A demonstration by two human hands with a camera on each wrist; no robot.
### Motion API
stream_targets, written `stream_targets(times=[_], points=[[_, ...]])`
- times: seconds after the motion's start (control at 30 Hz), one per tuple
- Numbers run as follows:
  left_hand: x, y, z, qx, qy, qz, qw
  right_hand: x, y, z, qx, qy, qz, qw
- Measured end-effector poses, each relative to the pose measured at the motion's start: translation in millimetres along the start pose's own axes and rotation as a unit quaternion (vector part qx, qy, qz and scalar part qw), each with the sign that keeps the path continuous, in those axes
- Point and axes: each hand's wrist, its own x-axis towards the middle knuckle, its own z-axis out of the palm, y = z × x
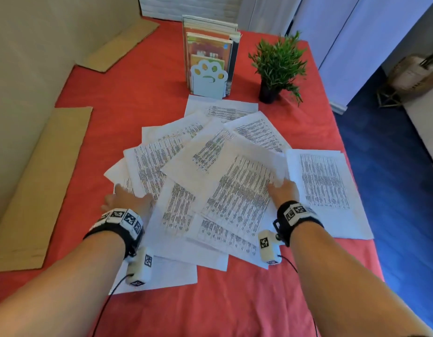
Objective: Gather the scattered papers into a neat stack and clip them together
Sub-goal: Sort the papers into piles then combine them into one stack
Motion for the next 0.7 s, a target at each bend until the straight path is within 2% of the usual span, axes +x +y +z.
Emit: stream_targets(times=[0.1,0.2,0.3,0.43,0.53,0.6,0.7], points=[[0.4,4.4,1.0,0.024,0.005,-0.012,1.000,7.2,3.4,17.9,-0.069,-0.047,-0.030,0.996],[6.8,4.3,-1.0,-0.024,0.015,-0.009,1.000,1.4,0.0,39.4,-0.102,-0.094,-0.041,0.989],[8.6,1.9,-13.0,-0.089,0.023,-0.009,0.996,-22.0,-10.1,54.5,-0.139,-0.141,-0.087,0.976],[5.6,-7.8,-25.3,-0.100,-0.009,0.036,0.994,-55.8,-18.8,68.2,-0.152,-0.172,-0.147,0.962],[-6.8,-22.3,-23.2,-0.130,-0.041,0.093,0.986,-75.1,-19.9,70.7,-0.163,-0.203,-0.154,0.953],[-21.0,-33.3,-15.6,-0.116,-0.051,0.121,0.985,-79.5,-17.3,70.9,-0.154,-0.198,-0.146,0.957],[-45.1,-48.2,-2.9,-0.122,-0.075,0.165,0.976,-77.2,-8.0,65.8,-0.089,-0.151,-0.124,0.977]])
